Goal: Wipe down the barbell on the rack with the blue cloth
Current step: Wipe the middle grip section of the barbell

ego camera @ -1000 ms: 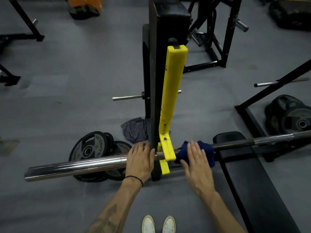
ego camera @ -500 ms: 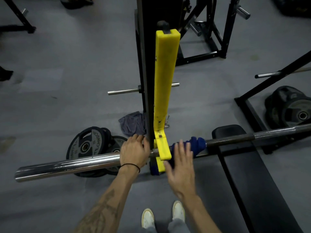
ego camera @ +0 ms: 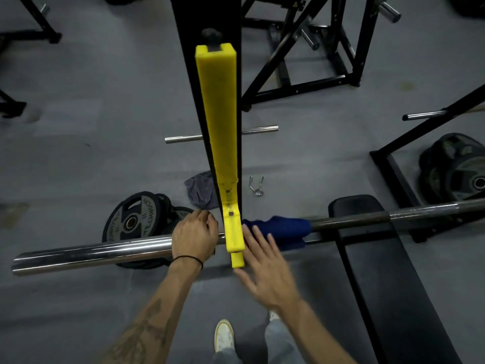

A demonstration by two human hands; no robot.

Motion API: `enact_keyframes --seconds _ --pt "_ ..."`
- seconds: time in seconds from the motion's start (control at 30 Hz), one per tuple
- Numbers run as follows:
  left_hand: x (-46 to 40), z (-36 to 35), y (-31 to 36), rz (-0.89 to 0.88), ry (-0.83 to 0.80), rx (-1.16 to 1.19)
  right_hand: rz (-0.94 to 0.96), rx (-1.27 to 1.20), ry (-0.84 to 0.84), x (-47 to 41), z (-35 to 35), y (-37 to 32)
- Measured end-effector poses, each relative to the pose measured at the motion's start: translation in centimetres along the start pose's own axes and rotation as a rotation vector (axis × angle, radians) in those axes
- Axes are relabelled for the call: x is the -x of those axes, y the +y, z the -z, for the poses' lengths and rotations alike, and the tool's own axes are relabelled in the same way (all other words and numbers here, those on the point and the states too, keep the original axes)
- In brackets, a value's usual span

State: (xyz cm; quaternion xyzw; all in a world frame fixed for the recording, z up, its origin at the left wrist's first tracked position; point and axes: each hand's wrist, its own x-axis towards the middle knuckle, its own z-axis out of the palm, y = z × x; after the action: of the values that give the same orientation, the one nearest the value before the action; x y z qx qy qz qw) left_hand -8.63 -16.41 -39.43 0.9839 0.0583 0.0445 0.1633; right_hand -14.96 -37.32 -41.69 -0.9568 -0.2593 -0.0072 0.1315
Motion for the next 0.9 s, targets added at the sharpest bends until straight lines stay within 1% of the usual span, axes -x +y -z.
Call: enact_keyframes --seconds 0.03,0.07,0.13,0.17,0.2,0.3,0.37,0.43,0.5,0.57,0.63,0.7,0.77,0.83,0.9 --pt "0.0 -0.1 0.0 0.002 -0.003 -0.002 0.037 0.08 0.007 0.5 0.4 1.8" --pt "0.1 -0.1 0.0 0.004 -0.005 -0.002 0.021 0.118 0.025 1.2 0.7 3.5" --pt "0.2 -0.2 0.2 0.008 -0.004 -0.001 -0.13 0.054 0.07 2.5 1.3 5.0" --pt "0.2 -0.2 0.3 0.012 -0.006 -0.002 -0.183 -0.005 0.082 2.6 1.2 4.4" --pt "0.2 -0.1 0.3 0.015 -0.011 -0.005 -0.187 -0.06 0.083 2.3 0.8 3.1" --pt "0.1 -0.1 0.3 -0.005 -0.021 -0.055 -0.012 -0.112 0.01 0.2 -0.2 -2.0" --pt "0.2 -0.1 0.2 -0.026 -0.038 -0.082 0.044 -0.087 -0.018 -0.6 -0.5 -3.1" --pt "0.2 0.0 0.2 -0.022 -0.043 -0.084 0.088 -0.04 -0.046 -0.8 -0.3 -2.3" --pt "0.2 0.3 0.4 -0.002 -0.046 -0.058 0.201 0.036 -0.095 -0.8 0.5 -0.4" --pt "0.4 0.6 0.7 0.004 -0.052 -0.04 0.287 0.115 -0.089 -0.6 1.4 2.4" --pt "0.1 0.7 0.6 0.03 -0.078 -0.033 0.27 0.142 -0.052 0.3 2.3 5.1" --pt "0.0 0.7 0.6 0.053 -0.085 -0.037 0.22 0.112 -0.019 1.3 2.8 6.3" --pt "-0.2 0.7 0.6 0.064 -0.082 -0.052 0.234 0.067 -0.022 1.1 2.4 5.1" --pt "-0.2 0.6 0.6 0.072 -0.09 -0.057 0.286 -0.024 -0.03 -0.2 1.5 2.3" --pt "-0.3 0.5 0.4 0.072 -0.1 -0.06 0.267 -0.103 -0.011 -1.4 0.8 0.0"
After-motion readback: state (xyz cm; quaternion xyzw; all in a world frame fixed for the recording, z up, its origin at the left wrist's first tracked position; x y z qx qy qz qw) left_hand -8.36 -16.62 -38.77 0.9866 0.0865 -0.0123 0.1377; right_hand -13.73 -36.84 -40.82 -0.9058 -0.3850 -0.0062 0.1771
